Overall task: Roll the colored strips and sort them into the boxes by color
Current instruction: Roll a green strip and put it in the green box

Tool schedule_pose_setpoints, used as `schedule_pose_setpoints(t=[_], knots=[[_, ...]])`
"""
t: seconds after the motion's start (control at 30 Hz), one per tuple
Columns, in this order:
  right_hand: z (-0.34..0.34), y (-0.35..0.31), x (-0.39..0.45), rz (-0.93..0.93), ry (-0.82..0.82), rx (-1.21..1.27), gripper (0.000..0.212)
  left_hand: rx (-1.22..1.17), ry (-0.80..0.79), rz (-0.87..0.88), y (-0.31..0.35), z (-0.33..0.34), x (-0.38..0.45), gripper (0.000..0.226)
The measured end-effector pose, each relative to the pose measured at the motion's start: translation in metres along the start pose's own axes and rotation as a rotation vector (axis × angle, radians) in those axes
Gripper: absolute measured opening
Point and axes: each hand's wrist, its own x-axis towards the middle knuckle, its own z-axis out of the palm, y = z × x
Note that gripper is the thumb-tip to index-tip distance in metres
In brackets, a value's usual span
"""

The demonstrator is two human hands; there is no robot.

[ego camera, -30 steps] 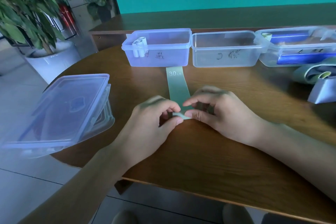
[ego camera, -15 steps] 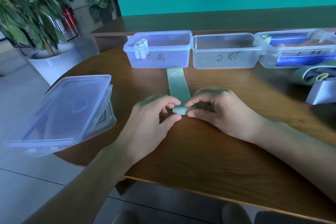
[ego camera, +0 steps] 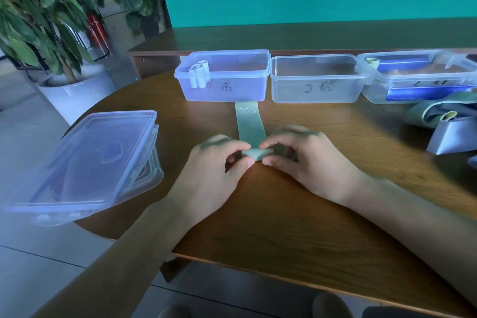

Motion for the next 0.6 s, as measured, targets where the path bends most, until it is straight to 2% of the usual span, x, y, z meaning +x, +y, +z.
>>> schedule_pose_setpoints(t=[0.13, 0.33, 0.5, 0.6], knots=[[0.001, 0.002, 0.003, 0.018, 0.001, -0.027, 0.029, 0.007, 0.015, 0.008, 0.002, -0.001, -0.001, 0.039], [0.002, 0.004, 0.006, 0.041, -0.019, -0.086, 0.027, 0.005, 0.004, 0.014, 0.003, -0.003, 0.000, 0.029], [0.002, 0.002, 0.009, 0.055, -0.034, -0.137, 0.037, 0.009, -0.006, 0.017, -0.003, -0.001, 0.007, 0.036], [0.003, 0.003, 0.013, 0.055, -0.003, -0.102, 0.031, 0.001, -0.010, 0.048, -0.005, -0.003, 0.010, 0.039]])
